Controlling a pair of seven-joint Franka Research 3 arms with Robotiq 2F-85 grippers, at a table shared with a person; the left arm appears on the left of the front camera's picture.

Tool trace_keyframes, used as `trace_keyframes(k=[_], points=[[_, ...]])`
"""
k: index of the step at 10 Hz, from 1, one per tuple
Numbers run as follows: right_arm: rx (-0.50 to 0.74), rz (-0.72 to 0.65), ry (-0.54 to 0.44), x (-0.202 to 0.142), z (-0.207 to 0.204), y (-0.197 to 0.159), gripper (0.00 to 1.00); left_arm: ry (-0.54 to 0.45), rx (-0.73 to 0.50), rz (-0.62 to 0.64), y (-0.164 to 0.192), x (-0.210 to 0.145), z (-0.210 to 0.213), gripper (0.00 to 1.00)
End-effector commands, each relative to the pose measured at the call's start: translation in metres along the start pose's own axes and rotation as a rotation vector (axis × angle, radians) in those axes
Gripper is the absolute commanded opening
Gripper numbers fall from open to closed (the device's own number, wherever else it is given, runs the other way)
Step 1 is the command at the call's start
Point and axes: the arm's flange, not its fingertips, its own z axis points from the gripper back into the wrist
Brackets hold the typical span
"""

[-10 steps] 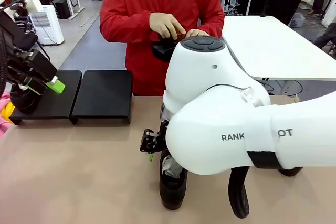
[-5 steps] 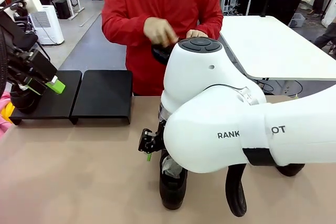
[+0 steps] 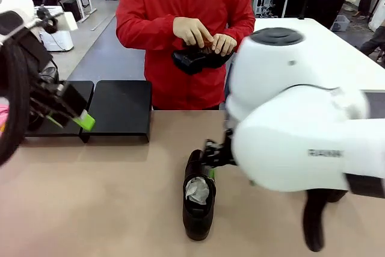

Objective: Organize the shoes by placing them on the stand.
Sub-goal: Place the Shoe from the middle of the table onto the Shoes Stand.

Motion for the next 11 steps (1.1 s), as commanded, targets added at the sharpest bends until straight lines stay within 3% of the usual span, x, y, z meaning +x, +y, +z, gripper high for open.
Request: trace_keyframes(k=[1,3,4,6,9,11], points=[[-0.047,-0.194,0.007,0.001,-0.006,-0.034,1.0,0.049,0.008,0.209,-0.048,-0.034,-0.009,0.64],[-0.058,-0.345,-0.01,0.004,-0.012,-0.055,1.0,0.043,0.054,0.373,-0.081,-0.038,-0.054,0.64],[-0.059,-0.172,-0.004,0.012,-0.008,-0.046,1.0,0.061,0.119,0.409,-0.094,-0.035,-0.085,0.64],[-0.059,-0.172,-0.004,0.012,-0.008,-0.046,1.0,0.101,0.159,0.42,-0.119,-0.031,-0.153,0.64],[-0.059,-0.172,-0.004,0.012,-0.008,-0.046,1.0,0.077,0.126,0.478,-0.139,-0.015,-0.207,0.64],[-0.059,-0.172,-0.004,0.012,-0.008,-0.046,1.0,0.026,0.06,0.371,-0.147,-0.008,-0.226,0.64]])
